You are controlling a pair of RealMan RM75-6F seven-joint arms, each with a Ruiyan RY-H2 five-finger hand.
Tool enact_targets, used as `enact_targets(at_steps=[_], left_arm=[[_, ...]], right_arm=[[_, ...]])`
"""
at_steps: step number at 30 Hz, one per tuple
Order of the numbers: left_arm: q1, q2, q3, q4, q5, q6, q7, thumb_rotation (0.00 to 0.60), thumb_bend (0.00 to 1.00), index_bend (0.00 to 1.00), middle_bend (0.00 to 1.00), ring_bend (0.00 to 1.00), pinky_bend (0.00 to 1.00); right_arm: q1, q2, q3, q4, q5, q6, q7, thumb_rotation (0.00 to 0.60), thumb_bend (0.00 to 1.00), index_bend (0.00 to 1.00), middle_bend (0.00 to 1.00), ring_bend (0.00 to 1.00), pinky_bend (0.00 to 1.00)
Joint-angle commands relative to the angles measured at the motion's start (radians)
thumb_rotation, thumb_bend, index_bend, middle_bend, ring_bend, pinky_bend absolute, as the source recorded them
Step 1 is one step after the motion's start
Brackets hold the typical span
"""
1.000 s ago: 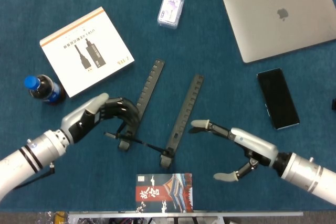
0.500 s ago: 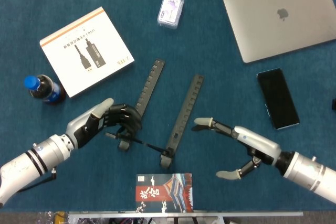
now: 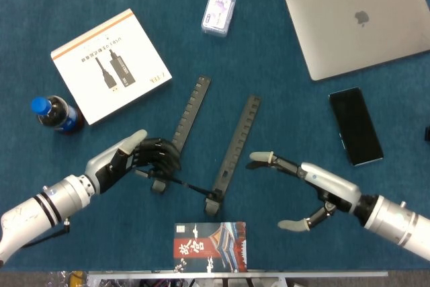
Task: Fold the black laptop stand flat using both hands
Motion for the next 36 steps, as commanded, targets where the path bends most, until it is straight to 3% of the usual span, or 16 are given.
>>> enact_targets(at_steps=[1, 10, 26, 36], left_arm=[[-0.001, 0.003, -0.001, -0.002, -0.004, 0.004, 0.004, 0.000, 0.21, 0.34, 0.41, 0.30, 0.33], [-0.010, 0.007, -0.025, 0.017, -0.048, -0.014, 0.038, 0.000, 0.21, 0.34, 0.41, 0.30, 0.33], [0.011, 0.030, 0.015, -0.003, -0.046, -0.024, 0.055, 0.000, 0.21, 0.34, 0.41, 0.30, 0.33], [0.021, 0.081, -0.038, -0.058, -0.057, 0.045, 0.172, 0.000, 0.21, 0.34, 0.40, 0.30, 0.33]], right_arm=[[-0.001, 0.000, -0.001, 0.000, -0.001, 0.002, 0.001, 0.600, 0.19, 0.04, 0.13, 0.00, 0.05], [-0.006, 0.005, -0.005, 0.000, -0.006, 0.016, 0.000, 0.600, 0.19, 0.04, 0.13, 0.00, 0.05], [-0.006, 0.008, -0.013, 0.005, -0.020, 0.026, 0.014, 0.600, 0.19, 0.04, 0.13, 0.00, 0.05], [0.026, 0.028, -0.042, -0.013, -0.092, 0.039, 0.044, 0.600, 0.19, 0.04, 0.13, 0.00, 0.05]])
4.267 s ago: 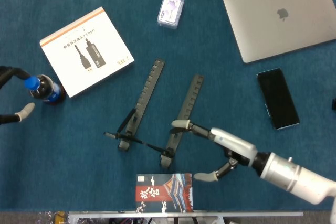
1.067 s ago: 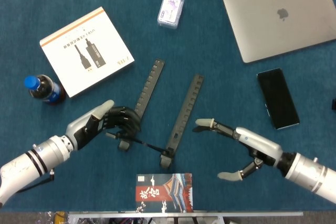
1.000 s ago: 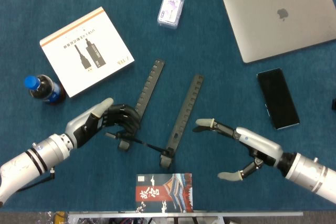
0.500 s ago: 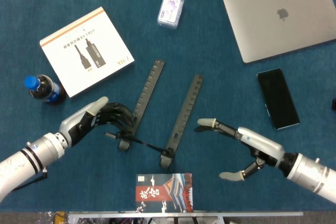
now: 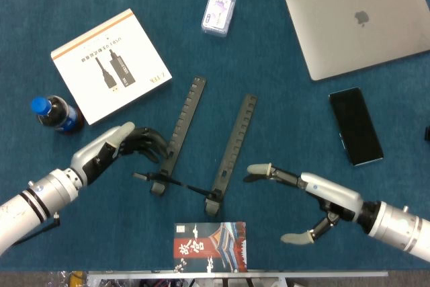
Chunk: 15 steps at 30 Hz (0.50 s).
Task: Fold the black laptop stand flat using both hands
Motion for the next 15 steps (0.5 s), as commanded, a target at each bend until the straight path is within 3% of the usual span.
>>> enact_targets(at_steps=[1, 15], left_arm=[[0.007, 0.028, -0.028, -0.033, -0.007, 0.035, 0.066, 0.000, 0.21, 0.34, 0.40, 0.30, 0.33], [0.088, 0.065, -0.130, -0.069, -0.111, 0.123, 0.534, 0.000, 0.21, 0.33, 0.37, 0.25, 0.28]], right_arm=[[0.008, 0.006, -0.007, -0.006, -0.012, 0.002, 0.001, 0.600, 0.19, 0.04, 0.13, 0.00, 0.05], [0.057, 0.014, -0.026, -0.026, -0.045, -0.033, -0.027, 0.600, 0.20, 0.04, 0.12, 0.00, 0.05]])
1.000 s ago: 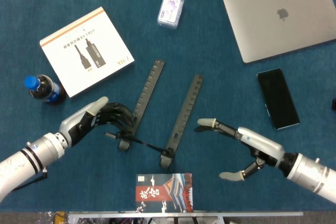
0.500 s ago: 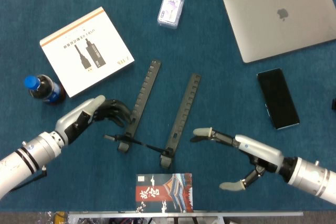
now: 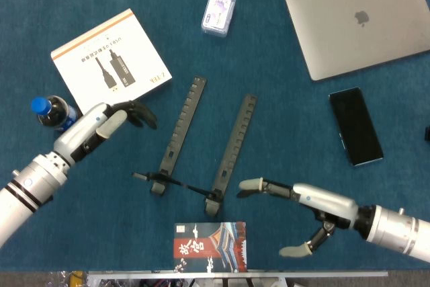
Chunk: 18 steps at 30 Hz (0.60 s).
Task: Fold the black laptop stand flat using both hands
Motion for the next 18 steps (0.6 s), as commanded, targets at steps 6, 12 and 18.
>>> enact_targets(at_steps=[6, 12, 18], left_arm=[[0.060, 0.009, -0.047, -0.009, -0.032, 0.052, 0.258, 0.000, 0.21, 0.32, 0.32, 0.19, 0.21], [0.088, 0.001, -0.068, -0.007, -0.035, 0.078, 0.432, 0.000, 0.21, 0.32, 0.27, 0.13, 0.15], [0.108, 0.004, -0.083, -0.015, -0.041, 0.090, 0.516, 0.000, 0.21, 0.31, 0.23, 0.09, 0.09]], right_arm=[[0.037, 0.027, -0.026, -0.019, -0.031, -0.013, 0.006, 0.600, 0.20, 0.01, 0.11, 0.00, 0.05], [0.081, 0.044, -0.048, -0.035, -0.068, -0.030, 0.019, 0.600, 0.21, 0.00, 0.09, 0.00, 0.05], [0.133, 0.042, -0.065, -0.041, -0.097, -0.062, 0.035, 0.600, 0.26, 0.00, 0.03, 0.00, 0.05]])
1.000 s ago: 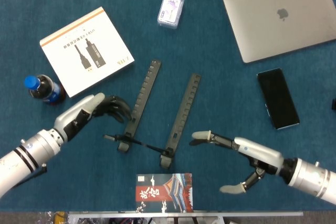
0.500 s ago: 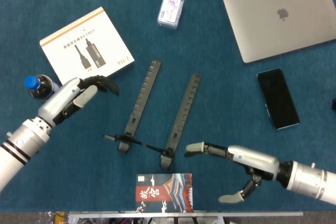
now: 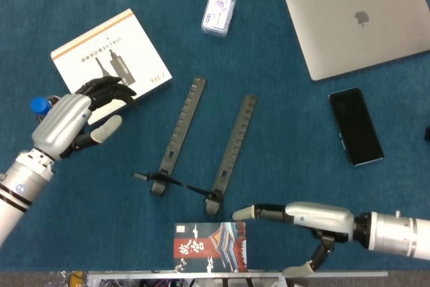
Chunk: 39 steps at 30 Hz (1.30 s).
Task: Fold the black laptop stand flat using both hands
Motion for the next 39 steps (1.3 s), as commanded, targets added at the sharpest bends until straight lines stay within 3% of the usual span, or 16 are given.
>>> enact_targets(at_steps=[1, 8, 19, 27, 39], left_arm=[[0.016, 0.002, -0.012, -0.004, -0.005, 0.009, 0.038, 0.000, 0.21, 0.31, 0.23, 0.09, 0.08], [0.036, -0.001, -0.022, -0.001, -0.002, 0.017, 0.111, 0.000, 0.21, 0.31, 0.21, 0.06, 0.06], [0.055, 0.007, -0.035, -0.001, 0.006, 0.021, 0.126, 0.000, 0.21, 0.31, 0.21, 0.06, 0.05], [0.071, 0.013, -0.034, 0.007, 0.022, 0.028, 0.113, 0.000, 0.21, 0.31, 0.21, 0.06, 0.05], [0.086, 0.021, -0.028, 0.015, 0.038, 0.025, 0.099, 0.000, 0.21, 0.31, 0.21, 0.06, 0.05]], right_arm=[[0.024, -0.001, -0.011, -0.003, -0.012, -0.017, 0.010, 0.600, 0.26, 0.00, 0.02, 0.00, 0.05], [0.070, -0.019, -0.020, -0.001, -0.016, -0.040, 0.038, 0.600, 0.28, 0.00, 0.00, 0.00, 0.03], [0.110, -0.152, 0.069, 0.025, 0.079, -0.120, 0.003, 0.600, 0.28, 0.00, 0.00, 0.00, 0.01], [0.067, -0.219, 0.116, 0.049, 0.196, -0.135, -0.082, 0.600, 0.28, 0.00, 0.00, 0.00, 0.01], [0.000, -0.195, 0.141, 0.057, 0.301, -0.109, -0.155, 0.600, 0.28, 0.00, 0.00, 0.00, 0.00]])
